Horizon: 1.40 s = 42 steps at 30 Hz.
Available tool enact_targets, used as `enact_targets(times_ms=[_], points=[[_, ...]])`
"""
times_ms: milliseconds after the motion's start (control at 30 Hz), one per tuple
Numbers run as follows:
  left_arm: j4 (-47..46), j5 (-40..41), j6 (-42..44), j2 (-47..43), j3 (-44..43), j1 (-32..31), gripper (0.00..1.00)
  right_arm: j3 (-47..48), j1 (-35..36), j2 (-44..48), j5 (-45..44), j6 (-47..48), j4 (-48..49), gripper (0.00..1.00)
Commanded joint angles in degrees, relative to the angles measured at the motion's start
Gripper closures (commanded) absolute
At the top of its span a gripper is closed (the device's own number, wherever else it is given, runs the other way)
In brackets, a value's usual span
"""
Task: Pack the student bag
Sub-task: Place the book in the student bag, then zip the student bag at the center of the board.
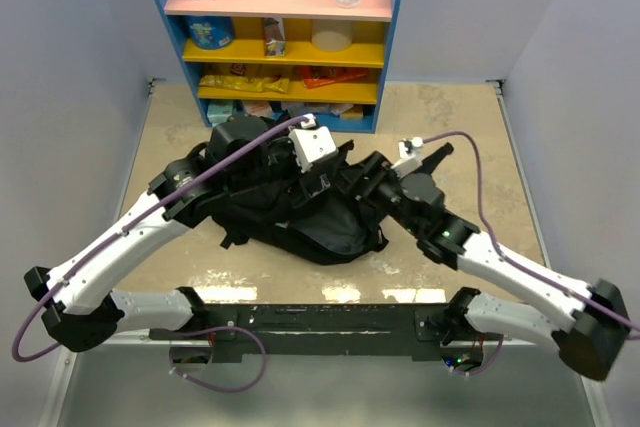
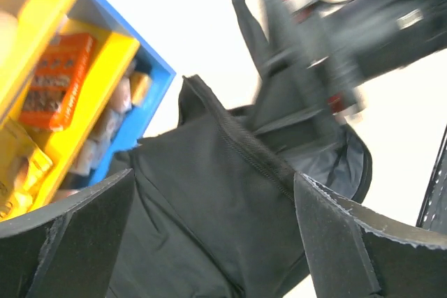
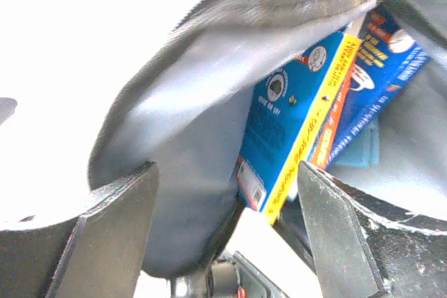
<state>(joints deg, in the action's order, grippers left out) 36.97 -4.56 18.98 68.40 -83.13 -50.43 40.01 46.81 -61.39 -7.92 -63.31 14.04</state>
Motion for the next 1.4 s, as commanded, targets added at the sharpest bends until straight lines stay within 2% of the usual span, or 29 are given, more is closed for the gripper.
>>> enact_targets(times_ms=[0, 133, 300, 400, 467, 500, 600, 633, 733, 900, 1133, 1200, 1267, 1367], points=[[-1.4, -2.6, -1.8, 0.7, -4.7, -0.4, 0.00, -2.6, -0.1, 12.4, -6.7, 2.2, -21.1, 0.19], [0.7, -2.1, -3.6, 3.8, -11.4, -0.4, 0.00, -1.0, -1.2, 17.0, -13.8, 3.3, -27.7, 0.20], [2.3, 2.4, -1.6, 10.3, -19.3, 1.8, 0.00, 6.3, -5.2, 8.7, -14.2, 7.8, -29.5, 0.25], [-1.2, -1.9, -1.5, 12.5, -16.2, 8.8, 0.00, 10.4, -7.5, 7.3, -15.6, 13.1, -27.2, 0.37], [-4.0, -3.3, -0.3, 12.5, -9.6, 11.0, 0.00, 13.3, -8.5, 6.3, -17.2, 15.5, -26.3, 0.44], [-7.7, -3.6, 1.4, 12.1, -3.0, 11.1, 0.00, 14.1, -10.0, 5.8, -17.2, 17.0, -26.5, 0.44], [-10.4, -6.8, 3.4, 11.1, 7.8, 11.1, 0.14, 16.3, -11.4, 3.8, -16.7, 18.9, -26.7, 0.44], [-10.3, -7.6, 3.4, 10.7, 10.1, 11.2, 0.24, 16.6, -11.5, 3.3, -16.7, 19.4, -26.5, 0.42], [-10.1, -10.0, 5.4, 8.3, 18.1, 10.9, 0.34, 15.9, -11.7, 1.4, -15.5, 20.3, -24.5, 0.37], [-7.5, -8.9, 8.1, 5.7, 26.8, 10.8, 0.34, 15.1, -12.1, -5.6, -11.2, 22.0, -17.4, 0.37], [-6.2, -6.9, 8.7, 1.3, 32.9, 10.9, 0.37, 17.4, -12.2, -15.2, -6.2, 24.1, -11.9, 0.38], [-5.5, -7.2, 7.3, 1.2, 30.9, 10.8, 0.34, 19.2, -12.2, -18.5, -5.5, 27.3, -9.9, 0.35], [-5.1, -7.1, 5.9, 1.7, 28.0, 10.8, 0.27, 20.7, -12.1, -19.9, -3.8, 29.0, -9.5, 0.29], [-2.4, -8.1, 4.4, 4.0, 18.6, 10.8, 0.21, 21.7, -12.2, -21.6, -1.8, 35.2, -7.3, 0.21]])
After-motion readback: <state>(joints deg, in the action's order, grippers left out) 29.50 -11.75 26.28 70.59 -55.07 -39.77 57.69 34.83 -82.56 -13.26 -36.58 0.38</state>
